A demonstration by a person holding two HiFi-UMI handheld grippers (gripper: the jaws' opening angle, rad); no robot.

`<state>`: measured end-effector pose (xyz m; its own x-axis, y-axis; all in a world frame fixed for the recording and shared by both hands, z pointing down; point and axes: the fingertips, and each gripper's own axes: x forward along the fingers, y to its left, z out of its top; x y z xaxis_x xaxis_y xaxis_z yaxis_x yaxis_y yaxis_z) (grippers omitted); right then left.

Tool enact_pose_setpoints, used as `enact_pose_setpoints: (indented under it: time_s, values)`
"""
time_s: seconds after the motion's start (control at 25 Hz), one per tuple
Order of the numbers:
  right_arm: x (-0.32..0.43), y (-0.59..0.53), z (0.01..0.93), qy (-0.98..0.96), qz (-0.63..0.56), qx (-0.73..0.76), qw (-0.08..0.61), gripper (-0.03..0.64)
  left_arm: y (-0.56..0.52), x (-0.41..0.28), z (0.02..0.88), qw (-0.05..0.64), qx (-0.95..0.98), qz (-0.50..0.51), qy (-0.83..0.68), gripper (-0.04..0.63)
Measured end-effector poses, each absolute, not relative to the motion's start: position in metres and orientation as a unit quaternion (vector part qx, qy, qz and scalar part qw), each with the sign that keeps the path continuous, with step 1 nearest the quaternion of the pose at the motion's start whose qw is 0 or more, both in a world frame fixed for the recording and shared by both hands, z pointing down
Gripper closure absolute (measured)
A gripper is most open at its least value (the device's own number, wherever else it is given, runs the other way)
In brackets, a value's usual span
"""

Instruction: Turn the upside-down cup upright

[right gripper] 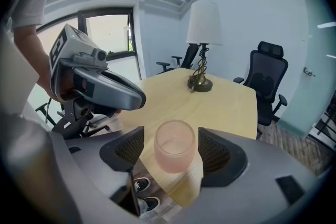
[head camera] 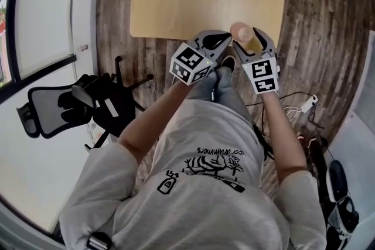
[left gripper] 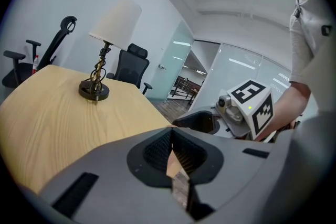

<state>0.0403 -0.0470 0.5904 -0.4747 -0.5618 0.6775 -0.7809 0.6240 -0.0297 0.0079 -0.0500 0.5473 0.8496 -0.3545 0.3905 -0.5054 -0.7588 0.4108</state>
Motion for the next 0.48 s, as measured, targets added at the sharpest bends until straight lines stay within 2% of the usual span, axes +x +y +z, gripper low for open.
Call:
enact_pose_setpoints:
  time_s: [0.48]
  values:
    - [0.041, -0.062, 0.614, -0.843, 0.181, 0.381, 0.335, 0.314, -0.053, 0.009, 0.56, 0.268, 0.926, 0.151, -0.22, 0.587]
